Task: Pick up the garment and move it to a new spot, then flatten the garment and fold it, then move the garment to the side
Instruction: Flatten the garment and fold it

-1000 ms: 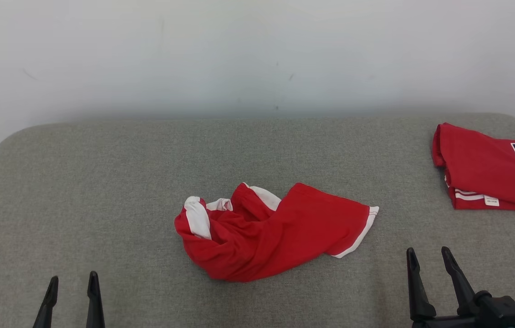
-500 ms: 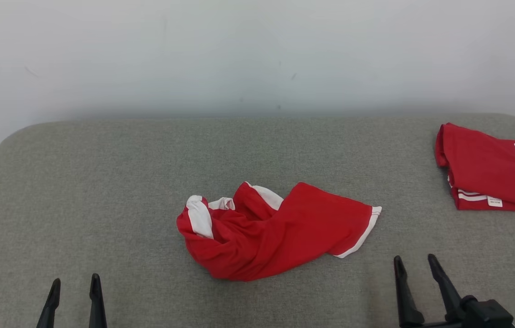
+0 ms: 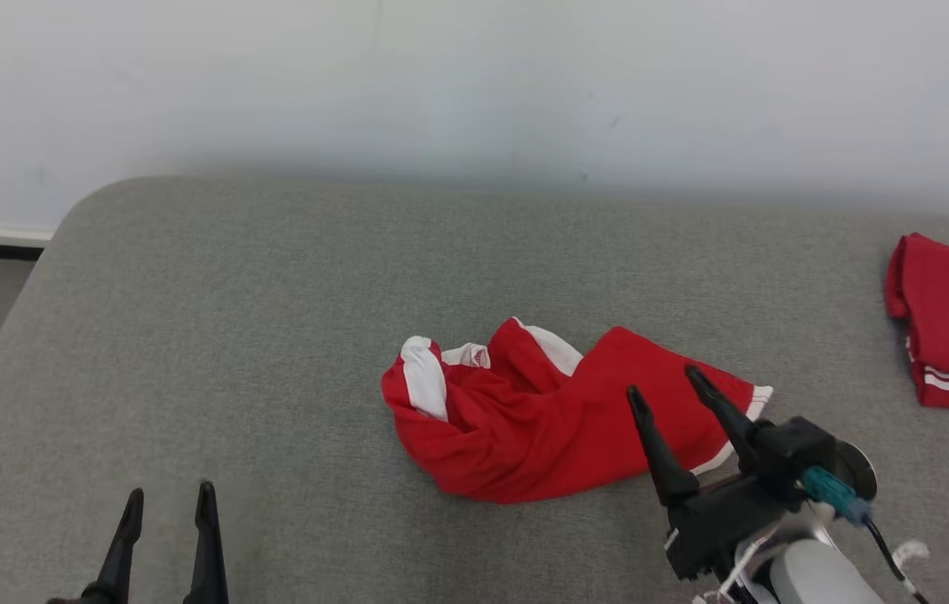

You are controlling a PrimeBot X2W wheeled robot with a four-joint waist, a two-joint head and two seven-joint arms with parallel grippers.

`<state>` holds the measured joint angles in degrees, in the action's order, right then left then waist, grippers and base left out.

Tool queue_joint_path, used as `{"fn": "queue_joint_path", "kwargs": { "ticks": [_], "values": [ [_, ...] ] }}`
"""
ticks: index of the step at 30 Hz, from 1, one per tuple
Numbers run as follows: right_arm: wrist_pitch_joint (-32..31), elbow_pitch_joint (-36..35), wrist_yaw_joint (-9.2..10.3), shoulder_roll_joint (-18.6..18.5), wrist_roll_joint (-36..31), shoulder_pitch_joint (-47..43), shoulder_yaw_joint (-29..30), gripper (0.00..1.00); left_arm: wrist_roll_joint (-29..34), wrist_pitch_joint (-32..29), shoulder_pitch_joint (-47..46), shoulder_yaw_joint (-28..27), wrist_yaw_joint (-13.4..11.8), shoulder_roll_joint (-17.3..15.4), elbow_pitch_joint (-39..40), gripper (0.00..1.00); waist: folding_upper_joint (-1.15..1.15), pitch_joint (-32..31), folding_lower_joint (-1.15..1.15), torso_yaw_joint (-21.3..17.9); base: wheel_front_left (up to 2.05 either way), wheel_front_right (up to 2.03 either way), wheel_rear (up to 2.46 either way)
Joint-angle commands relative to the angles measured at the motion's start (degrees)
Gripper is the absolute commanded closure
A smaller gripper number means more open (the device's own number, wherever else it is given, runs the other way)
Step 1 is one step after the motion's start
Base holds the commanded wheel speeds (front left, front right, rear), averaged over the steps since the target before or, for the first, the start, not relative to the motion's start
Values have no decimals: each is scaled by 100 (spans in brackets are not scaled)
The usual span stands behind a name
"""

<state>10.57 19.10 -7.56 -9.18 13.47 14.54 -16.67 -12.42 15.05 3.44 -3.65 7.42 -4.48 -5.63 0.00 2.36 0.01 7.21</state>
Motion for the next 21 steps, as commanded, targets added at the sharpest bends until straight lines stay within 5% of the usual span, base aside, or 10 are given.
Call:
{"fn": "queue_joint_path", "kwargs": {
  "ticks": [1, 20, 21],
  "values": [
    [-84, 149, 17, -79, 45, 190, -128, 0, -23, 17, -86, 37, 7, 1, -33, 0, 0, 169, -1, 261, 0, 0, 0],
    [-837, 2452, 16, -254, 1376, 2021, -2009, 0, -184, 17, -414, 436, 2, 76, -245, 0, 0, 458, -1, 1243, 0, 0, 0],
    [-921, 2560, 16, -248, 1454, 2057, -2122, 9, -188, 17, -429, 442, 2, 79, -254, 0, 0, 464, -1, 1258, 0, 0, 0]
  ]
}}
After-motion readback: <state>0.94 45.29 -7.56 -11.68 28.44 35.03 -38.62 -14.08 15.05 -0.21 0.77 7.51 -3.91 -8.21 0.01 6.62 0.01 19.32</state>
